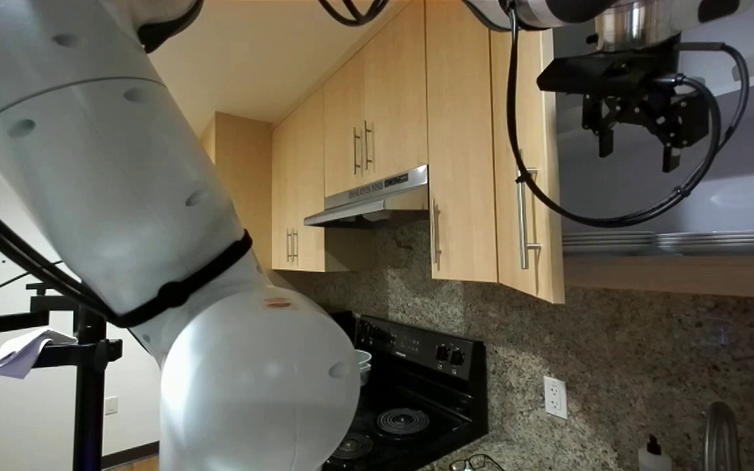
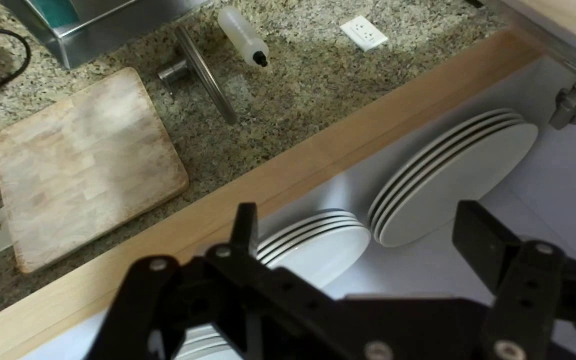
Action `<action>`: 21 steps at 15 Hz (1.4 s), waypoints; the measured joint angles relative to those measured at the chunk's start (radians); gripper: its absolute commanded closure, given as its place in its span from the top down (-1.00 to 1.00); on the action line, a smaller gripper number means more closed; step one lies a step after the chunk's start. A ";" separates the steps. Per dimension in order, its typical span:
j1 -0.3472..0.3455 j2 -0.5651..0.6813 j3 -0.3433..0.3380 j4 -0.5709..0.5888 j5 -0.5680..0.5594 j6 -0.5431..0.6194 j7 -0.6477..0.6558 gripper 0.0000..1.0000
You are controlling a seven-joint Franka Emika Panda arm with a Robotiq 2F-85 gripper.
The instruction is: Open the cabinet door
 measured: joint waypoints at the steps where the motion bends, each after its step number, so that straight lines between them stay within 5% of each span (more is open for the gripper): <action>1: 0.002 0.000 0.005 0.000 -0.009 0.000 0.000 1.00; 21: 0.086 -0.002 0.098 -0.019 -0.034 0.046 -0.010 1.00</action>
